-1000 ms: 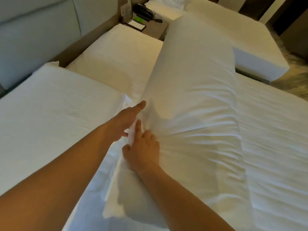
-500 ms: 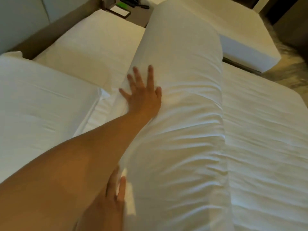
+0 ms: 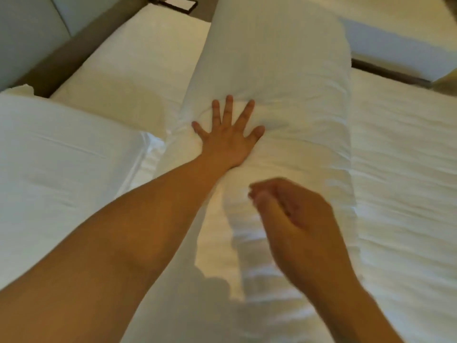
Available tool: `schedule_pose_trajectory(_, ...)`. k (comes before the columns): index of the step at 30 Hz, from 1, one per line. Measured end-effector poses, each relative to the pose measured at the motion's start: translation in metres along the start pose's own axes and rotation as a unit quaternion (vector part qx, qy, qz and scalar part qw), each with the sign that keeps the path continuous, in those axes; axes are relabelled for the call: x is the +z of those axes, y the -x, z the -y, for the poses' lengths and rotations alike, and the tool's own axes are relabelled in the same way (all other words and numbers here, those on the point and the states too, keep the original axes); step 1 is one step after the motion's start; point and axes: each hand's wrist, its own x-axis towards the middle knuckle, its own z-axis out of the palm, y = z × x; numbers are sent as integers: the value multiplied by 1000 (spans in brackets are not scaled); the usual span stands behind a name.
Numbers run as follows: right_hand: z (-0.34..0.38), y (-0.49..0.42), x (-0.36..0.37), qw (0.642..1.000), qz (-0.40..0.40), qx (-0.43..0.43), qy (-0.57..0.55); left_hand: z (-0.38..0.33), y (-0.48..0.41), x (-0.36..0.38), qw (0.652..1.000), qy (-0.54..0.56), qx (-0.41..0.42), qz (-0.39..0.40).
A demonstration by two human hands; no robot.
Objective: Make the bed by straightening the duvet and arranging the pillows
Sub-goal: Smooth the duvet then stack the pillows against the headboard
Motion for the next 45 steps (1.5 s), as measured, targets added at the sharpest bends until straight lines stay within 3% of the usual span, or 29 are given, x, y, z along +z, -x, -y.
schedule_pose_trajectory(2, -9, -76, -22, 976, -124, -75, 162, 0, 1, 8, 1000, 3, 2, -28)
schedule_pose_trajectory(4, -11, -166, -27, 942, -116, -97, 301, 2, 2, 16, 998, 6, 8, -63)
schedule_pose_trajectory(8, -28, -301, -11, 885, -63, -107, 448, 11, 1, 26, 992, 32, 0, -125)
schedule_pose_trajectory(13, -27, -400, 2, 881, -70, -115, 453, 24, -1, 38, 985, 10, -3, -174)
schedule_pose_trajectory(24, -76, -530, 69, 892, -35, -74, 445, 65, -41, 49, 991, -13, -36, -127)
schedule_pose_trajectory(34, -116, -578, 105, 901, -64, -73, 422, 94, -66, 73, 985, -67, -24, -159)
schedule_pose_trajectory(39, -104, -570, 97, 903, -13, -39, 429, 102, -68, 89, 987, -52, -37, -150)
schedule_pose_trajectory(42, -73, -529, 80, 892, 50, -9, 449, 102, -63, 92, 987, -34, -45, -148)
schedule_pose_trajectory(45, -62, -428, 57, 864, 92, -12, 495, 97, -56, 84, 988, -19, -32, -149)
